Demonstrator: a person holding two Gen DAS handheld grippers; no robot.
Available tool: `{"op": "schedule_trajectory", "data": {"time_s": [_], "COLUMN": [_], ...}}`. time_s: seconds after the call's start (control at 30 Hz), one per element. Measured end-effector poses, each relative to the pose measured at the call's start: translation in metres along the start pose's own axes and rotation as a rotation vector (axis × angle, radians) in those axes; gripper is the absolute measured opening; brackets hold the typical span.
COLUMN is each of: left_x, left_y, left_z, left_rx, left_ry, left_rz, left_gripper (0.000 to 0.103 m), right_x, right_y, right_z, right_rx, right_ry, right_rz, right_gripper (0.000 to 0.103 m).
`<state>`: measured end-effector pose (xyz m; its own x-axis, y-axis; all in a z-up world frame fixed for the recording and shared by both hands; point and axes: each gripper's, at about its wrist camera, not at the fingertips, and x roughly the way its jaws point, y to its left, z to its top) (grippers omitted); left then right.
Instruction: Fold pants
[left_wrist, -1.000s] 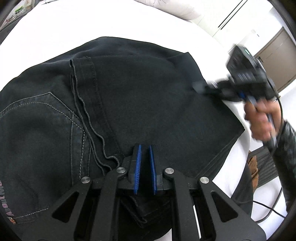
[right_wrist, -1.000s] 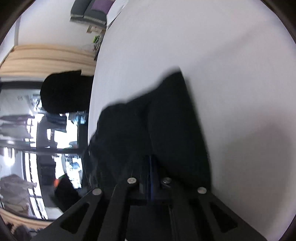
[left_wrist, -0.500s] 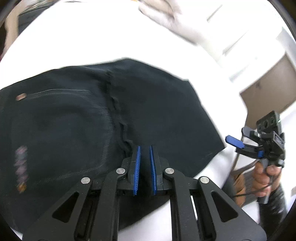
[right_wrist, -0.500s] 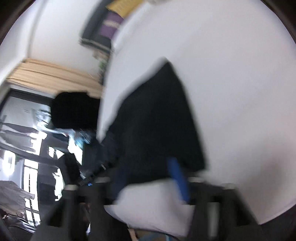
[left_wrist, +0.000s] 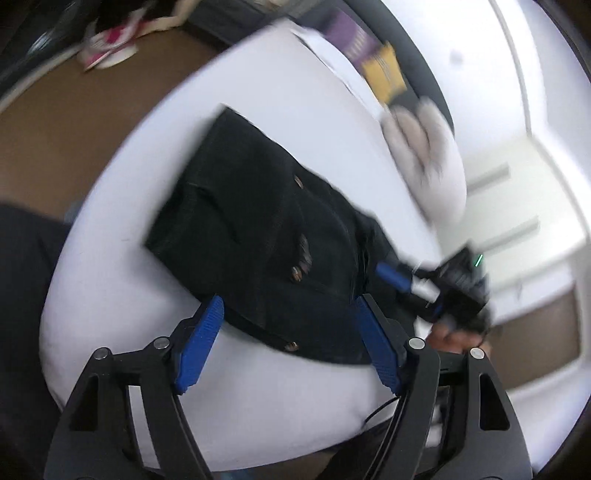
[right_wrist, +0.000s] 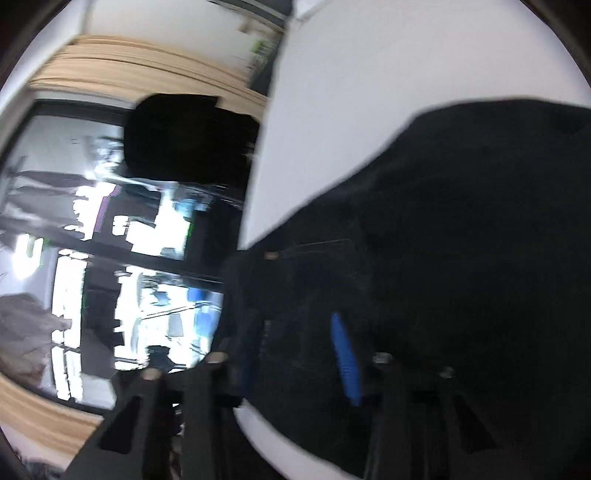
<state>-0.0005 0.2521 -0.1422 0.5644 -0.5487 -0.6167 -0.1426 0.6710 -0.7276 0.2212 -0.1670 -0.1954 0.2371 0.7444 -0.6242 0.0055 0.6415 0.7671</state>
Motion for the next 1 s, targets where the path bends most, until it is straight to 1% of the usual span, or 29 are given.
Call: {"op": "schedule_trajectory", "data": {"time_s": [0.03,0.1,0.17,0.2,0.23,0.27,0.3,0.37,0.47,0.53,0.6,0.63,0.67,0.7,0.73,0.8,0.83,0.87,0.9,0.97,1.0], "left_x": [-0.002,-0.003,-0.001,0.000,-0.003,-0.002,-0.002,-0.008,-0.006,0.003,0.009,0.012,0.025,0.029,0.033,0.038,0.042,0.046,0.045,0.039,0.035], "left_y": [0.008,0.017,0.021,0.026,0.027,0.033,0.038,0.049,0.058,0.067,0.075,0.077,0.067,0.068,0.071,0.073,0.073,0.072,0.069,0.050,0.041], "left_z": [0.001,0.003,-0.001,-0.002,-0.002,-0.001,-0.001,0.001,0.002,0.004,0.009,0.012,0.013,0.017,0.020,0.027,0.029,0.031,0.034,0.040,0.043], "left_rx": [-0.032,-0.060,-0.090,-0.121,-0.147,-0.177,-0.198,-0.250,-0.274,-0.282,-0.320,-0.322,-0.325,-0.336,-0.349,-0.358,-0.370,-0.381,-0.367,-0.277,-0.241], "left_ry": [-0.002,-0.001,0.006,0.012,0.017,0.018,0.015,-0.009,-0.035,-0.047,-0.064,-0.072,-0.079,-0.084,-0.086,-0.075,-0.058,-0.041,-0.047,-0.068,-0.077], "left_rz": [-0.020,-0.017,-0.012,-0.019,-0.018,-0.008,-0.006,-0.009,-0.014,-0.016,-0.032,-0.034,-0.032,-0.035,-0.037,-0.036,-0.041,-0.045,-0.044,-0.026,-0.020], "left_gripper": [0.072,0.072,0.073,0.073,0.073,0.073,0.073,0.072,0.073,0.073,0.073,0.074,0.074,0.074,0.071,0.051,0.027,0.023,0.022,0.017,0.017], "right_x": [-0.002,-0.006,0.001,0.003,0.006,0.005,0.001,-0.002,-0.002,-0.003,-0.004,-0.001,-0.001,-0.003,-0.009,-0.010,-0.009,-0.009,-0.009,-0.008,-0.007], "right_y": [-0.004,-0.010,-0.021,-0.030,-0.038,-0.046,-0.054,-0.060,-0.055,-0.053,-0.054,-0.052,-0.052,-0.053,-0.058,-0.059,-0.060,-0.060,-0.059,-0.058,-0.057], "right_z": [0.000,0.002,0.001,-0.005,-0.008,-0.010,-0.013,-0.017,-0.019,-0.021,-0.022,-0.020,-0.020,-0.022,-0.025,-0.027,-0.026,-0.027,-0.027,-0.027,-0.027], "right_rx": [0.008,0.016,0.021,0.030,0.046,0.065,0.089,0.108,0.103,0.107,0.111,0.111,0.110,0.110,0.111,0.112,0.113,0.113,0.112,0.112,0.111], "right_ry": [-0.001,0.005,0.052,0.079,0.085,0.078,0.067,0.053,0.050,0.048,0.044,0.042,0.039,0.037,0.036,0.034,0.034,0.034,0.034,0.034,0.034], "right_rz": [-0.011,-0.036,-0.084,-0.104,-0.119,-0.113,-0.085,-0.059,-0.055,-0.051,-0.045,-0.045,-0.046,-0.045,-0.044,-0.043,-0.044,-0.047,-0.050,-0.053,-0.054], "right_gripper": [0.020,0.020,0.020,0.018,0.000,0.000,0.000,0.000,0.000,0.000,0.000,0.000,0.000,0.000,0.000,0.000,0.000,0.000,0.000,0.000,0.000]}}
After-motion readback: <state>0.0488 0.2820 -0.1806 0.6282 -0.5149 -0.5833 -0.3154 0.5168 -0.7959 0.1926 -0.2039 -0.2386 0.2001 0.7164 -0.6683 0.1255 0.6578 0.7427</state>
